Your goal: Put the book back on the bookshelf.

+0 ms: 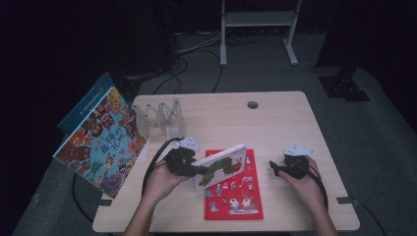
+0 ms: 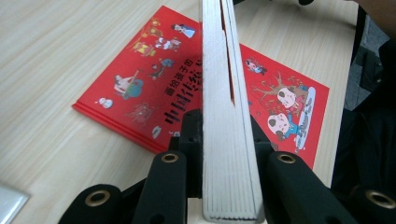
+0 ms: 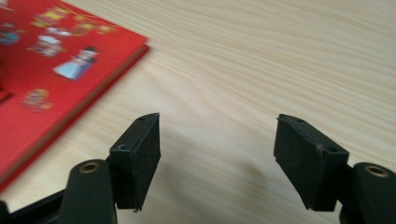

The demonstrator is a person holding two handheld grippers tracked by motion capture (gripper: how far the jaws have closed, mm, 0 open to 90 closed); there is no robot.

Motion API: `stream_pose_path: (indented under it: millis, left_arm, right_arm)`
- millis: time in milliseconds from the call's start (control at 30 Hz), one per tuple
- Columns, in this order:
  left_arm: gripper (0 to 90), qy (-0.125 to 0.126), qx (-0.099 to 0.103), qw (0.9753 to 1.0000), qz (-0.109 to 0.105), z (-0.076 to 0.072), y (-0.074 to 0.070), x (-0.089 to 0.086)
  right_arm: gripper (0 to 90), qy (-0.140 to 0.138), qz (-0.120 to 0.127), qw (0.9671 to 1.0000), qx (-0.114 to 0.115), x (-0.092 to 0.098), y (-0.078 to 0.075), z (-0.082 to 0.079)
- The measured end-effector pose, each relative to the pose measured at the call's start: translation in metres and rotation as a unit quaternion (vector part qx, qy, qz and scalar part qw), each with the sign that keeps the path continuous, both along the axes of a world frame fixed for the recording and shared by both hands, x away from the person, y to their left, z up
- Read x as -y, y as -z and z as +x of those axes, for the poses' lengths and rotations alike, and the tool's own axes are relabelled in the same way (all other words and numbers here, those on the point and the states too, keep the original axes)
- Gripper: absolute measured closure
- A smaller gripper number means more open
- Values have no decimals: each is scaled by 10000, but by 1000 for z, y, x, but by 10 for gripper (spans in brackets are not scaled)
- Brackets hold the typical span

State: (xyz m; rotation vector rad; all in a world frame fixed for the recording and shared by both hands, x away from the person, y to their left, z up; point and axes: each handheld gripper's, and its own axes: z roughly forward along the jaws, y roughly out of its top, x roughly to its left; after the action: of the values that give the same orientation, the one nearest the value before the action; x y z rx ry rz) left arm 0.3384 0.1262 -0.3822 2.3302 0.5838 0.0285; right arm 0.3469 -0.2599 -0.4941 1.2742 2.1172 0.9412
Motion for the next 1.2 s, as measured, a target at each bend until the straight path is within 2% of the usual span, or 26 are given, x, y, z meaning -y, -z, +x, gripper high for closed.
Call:
stream_pose_path:
  millis: [167, 300, 333, 400, 433, 533, 700, 833, 1033, 1200]
  left_arm:
    - [750, -128, -10, 9999, -39, 1, -12, -16]
    - [750, -280, 76, 9995, -132, 0, -19, -32]
    - [750, -329, 13, 9994, -118, 0, -20, -37]
    - [750, -363, 26, 9992, -162, -1, -21, -42]
    - [750, -457, 8, 9988, -190, -2, -24, -52]
    - [750, -620, 52, 9978, -237, -5, -27, -67]
    - [750, -899, 55, 9952, -390, -11, -33, -94]
    - [751, -1102, 56, 9930, -411, -15, -37, -113]
    - [750, -1466, 112, 9881, -456, -21, -41, -144]
    - [750, -1752, 113, 9837, -396, -21, -41, -164]
  right_arm:
    - [299, 160, -19, 9998, -121, 9, 6, 5]
    - [293, 215, 92, 9997, -123, 13, 8, 8]
    - [290, 223, 142, 9995, -143, 13, 8, 9]
    - [282, 256, 215, 9992, -210, 15, 8, 10]
    - [279, 278, 268, 9989, -252, 16, 8, 11]
    - [279, 322, 282, 9987, -265, 16, 8, 11]
    - [279, 346, 280, 9987, -252, 16, 8, 12]
    - [280, 356, 279, 9987, -251, 16, 8, 12]
    - [280, 387, 277, 9986, -249, 16, 8, 12]
    - [280, 386, 276, 9986, -248, 16, 8, 12]
